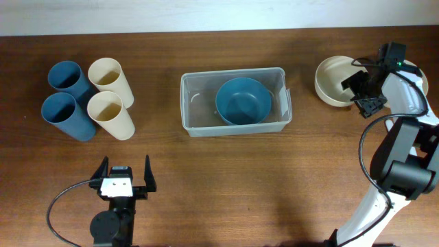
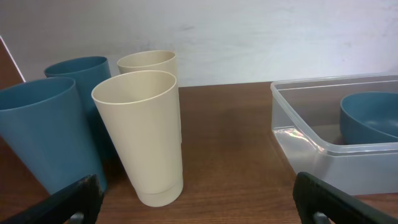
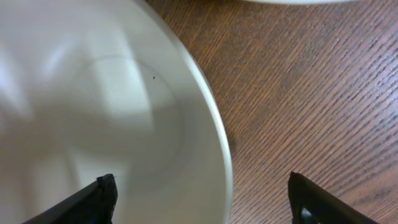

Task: Pack container
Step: 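Grasp the left cream bowl's rim with the right gripper and lift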

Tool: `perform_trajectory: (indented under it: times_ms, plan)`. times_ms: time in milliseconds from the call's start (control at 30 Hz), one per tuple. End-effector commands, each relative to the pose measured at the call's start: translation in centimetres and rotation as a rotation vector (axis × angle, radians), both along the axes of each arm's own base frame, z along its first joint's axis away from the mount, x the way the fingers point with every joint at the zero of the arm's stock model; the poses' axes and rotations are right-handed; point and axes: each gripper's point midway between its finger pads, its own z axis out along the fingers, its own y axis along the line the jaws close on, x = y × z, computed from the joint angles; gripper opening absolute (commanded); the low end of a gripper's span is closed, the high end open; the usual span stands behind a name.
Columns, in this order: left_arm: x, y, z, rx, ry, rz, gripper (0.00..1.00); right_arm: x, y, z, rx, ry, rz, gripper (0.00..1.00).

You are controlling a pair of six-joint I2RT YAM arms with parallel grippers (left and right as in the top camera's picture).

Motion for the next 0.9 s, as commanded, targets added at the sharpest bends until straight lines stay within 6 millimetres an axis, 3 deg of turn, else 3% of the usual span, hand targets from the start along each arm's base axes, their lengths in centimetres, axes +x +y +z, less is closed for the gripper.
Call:
perform_trajectory:
  times_ms: [0, 567, 667, 867]
  plan:
    - [0.0, -0.1, -0.1, 0.011, -0.001, -0.009, 1.0, -0.2, 0.2, -1.0, 0.012, 0.017, 0.001, 0.8]
    - [0.0, -0.1, -0.1, 0.011, -0.001, -0.009, 1.0, -0.2, 0.4, -3.5, 0.044, 0.044, -0.036, 0.79]
    - [0.0, -0.1, -0.1, 0.011, -0.001, -0.009, 1.0, 0.0, 0.3, -3.4, 0.043, 0.039, -0.037, 0.71]
    - [0.0, -0.1, -0.1, 0.011, -0.001, -0.009, 0.99, 0.1, 0.3, -3.4, 0.041, 0.034, -0.037, 0.38]
